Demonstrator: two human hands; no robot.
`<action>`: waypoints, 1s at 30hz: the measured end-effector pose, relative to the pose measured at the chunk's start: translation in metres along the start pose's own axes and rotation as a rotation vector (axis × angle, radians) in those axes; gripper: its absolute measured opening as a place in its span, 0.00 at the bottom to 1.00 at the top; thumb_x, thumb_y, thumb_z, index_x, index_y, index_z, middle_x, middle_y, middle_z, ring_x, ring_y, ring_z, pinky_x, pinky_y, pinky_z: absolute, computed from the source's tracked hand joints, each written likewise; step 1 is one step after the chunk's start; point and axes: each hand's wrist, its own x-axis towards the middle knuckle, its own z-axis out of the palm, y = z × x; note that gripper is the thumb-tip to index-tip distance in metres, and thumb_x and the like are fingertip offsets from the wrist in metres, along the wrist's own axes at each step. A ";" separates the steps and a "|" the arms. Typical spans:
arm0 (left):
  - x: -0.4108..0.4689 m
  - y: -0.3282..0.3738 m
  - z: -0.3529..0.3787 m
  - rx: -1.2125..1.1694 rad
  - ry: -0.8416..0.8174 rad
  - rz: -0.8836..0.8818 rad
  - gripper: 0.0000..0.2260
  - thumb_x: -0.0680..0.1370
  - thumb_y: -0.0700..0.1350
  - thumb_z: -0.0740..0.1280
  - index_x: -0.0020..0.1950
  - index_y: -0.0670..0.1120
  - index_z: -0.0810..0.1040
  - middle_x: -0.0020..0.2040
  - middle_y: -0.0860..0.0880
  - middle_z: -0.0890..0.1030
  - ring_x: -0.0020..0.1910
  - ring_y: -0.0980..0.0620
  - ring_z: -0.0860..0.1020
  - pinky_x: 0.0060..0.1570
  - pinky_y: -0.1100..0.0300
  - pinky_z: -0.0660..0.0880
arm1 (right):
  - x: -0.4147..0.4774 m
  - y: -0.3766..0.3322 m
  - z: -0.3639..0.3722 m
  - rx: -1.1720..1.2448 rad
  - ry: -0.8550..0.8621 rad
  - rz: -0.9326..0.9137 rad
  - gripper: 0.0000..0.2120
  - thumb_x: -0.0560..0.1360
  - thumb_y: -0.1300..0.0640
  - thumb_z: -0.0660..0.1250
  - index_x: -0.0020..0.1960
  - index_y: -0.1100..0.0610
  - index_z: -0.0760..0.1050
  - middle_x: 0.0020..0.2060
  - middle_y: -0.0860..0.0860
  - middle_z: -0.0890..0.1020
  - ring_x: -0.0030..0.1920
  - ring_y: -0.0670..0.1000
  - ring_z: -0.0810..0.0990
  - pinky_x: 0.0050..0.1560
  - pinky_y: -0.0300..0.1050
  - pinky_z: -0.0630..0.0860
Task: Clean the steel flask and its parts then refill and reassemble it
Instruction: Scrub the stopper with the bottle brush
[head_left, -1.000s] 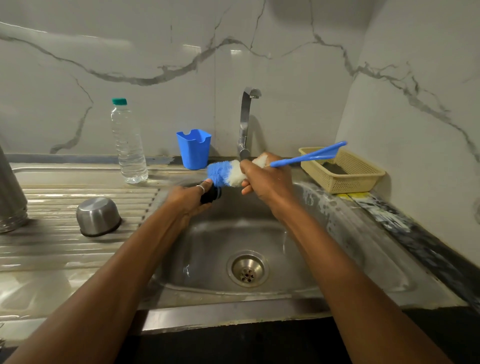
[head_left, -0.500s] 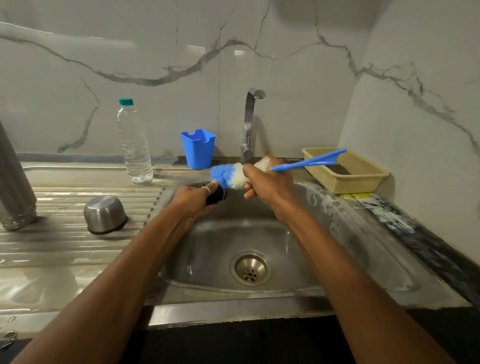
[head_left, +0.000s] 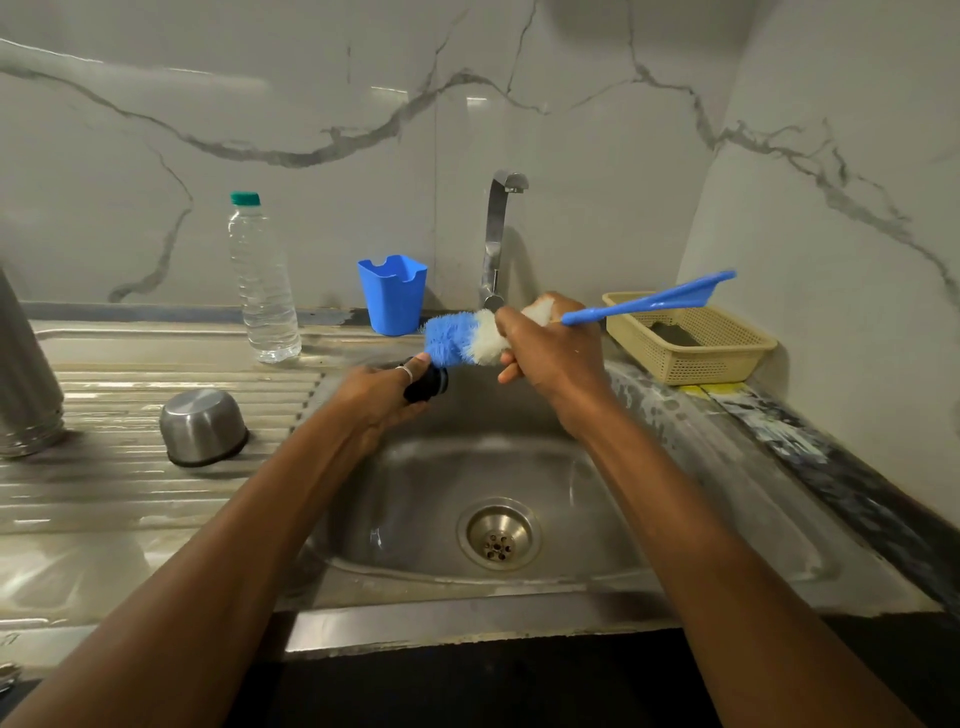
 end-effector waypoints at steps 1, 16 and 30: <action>-0.002 0.000 0.003 0.011 -0.015 -0.007 0.20 0.78 0.49 0.73 0.61 0.35 0.76 0.57 0.37 0.80 0.55 0.42 0.83 0.37 0.60 0.84 | -0.002 0.003 0.003 -0.016 -0.026 0.013 0.09 0.73 0.52 0.67 0.47 0.58 0.76 0.33 0.52 0.84 0.27 0.50 0.84 0.35 0.44 0.77; 0.009 -0.007 -0.002 0.065 0.029 0.014 0.21 0.77 0.50 0.74 0.63 0.38 0.77 0.58 0.39 0.81 0.52 0.44 0.82 0.43 0.56 0.83 | -0.001 -0.004 -0.003 0.044 0.041 0.042 0.07 0.72 0.53 0.68 0.43 0.58 0.77 0.29 0.53 0.84 0.27 0.51 0.84 0.32 0.42 0.76; 0.007 -0.009 0.004 0.067 0.005 -0.009 0.22 0.77 0.50 0.74 0.61 0.35 0.77 0.57 0.39 0.81 0.48 0.44 0.84 0.42 0.56 0.85 | -0.006 0.007 0.010 0.010 -0.096 0.116 0.08 0.74 0.53 0.67 0.49 0.56 0.76 0.39 0.54 0.86 0.29 0.48 0.85 0.21 0.31 0.67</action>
